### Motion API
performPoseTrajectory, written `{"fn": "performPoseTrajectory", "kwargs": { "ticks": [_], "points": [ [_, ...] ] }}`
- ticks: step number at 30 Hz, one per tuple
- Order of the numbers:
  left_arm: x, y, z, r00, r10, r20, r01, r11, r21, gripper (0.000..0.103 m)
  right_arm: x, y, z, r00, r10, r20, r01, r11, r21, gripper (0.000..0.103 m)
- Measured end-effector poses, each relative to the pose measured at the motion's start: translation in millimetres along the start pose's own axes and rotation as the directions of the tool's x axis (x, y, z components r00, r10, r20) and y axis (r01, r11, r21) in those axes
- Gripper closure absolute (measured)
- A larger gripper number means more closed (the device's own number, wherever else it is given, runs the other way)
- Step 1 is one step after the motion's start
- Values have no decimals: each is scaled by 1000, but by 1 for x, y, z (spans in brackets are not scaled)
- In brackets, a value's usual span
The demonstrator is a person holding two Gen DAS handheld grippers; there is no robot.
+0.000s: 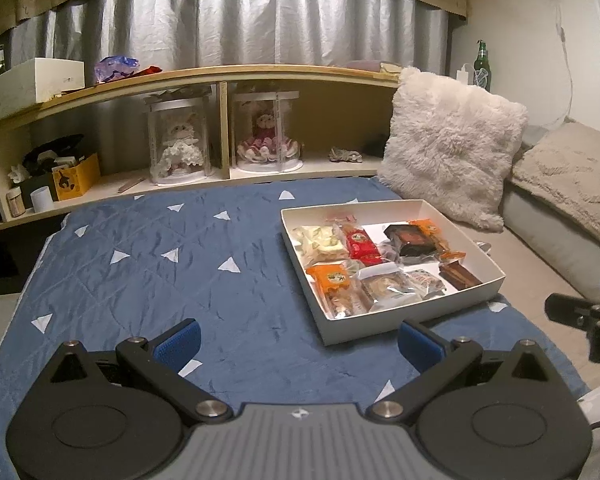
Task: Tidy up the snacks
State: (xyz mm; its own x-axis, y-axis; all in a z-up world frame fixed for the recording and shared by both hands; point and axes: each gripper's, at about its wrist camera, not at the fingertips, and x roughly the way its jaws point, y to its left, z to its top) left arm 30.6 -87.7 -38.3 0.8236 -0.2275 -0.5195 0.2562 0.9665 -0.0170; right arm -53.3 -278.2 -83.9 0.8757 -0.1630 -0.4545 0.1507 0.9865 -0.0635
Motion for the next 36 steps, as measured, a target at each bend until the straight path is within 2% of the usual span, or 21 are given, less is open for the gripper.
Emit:
{"fn": "performPoseTrajectory", "kwargs": {
  "ticks": [36],
  "points": [
    [-1, -2, -2, 1000, 3, 5, -3, 1000, 6, 0, -6, 15, -7, 1000, -14, -2, 14, 1000, 10, 0]
  ]
}}
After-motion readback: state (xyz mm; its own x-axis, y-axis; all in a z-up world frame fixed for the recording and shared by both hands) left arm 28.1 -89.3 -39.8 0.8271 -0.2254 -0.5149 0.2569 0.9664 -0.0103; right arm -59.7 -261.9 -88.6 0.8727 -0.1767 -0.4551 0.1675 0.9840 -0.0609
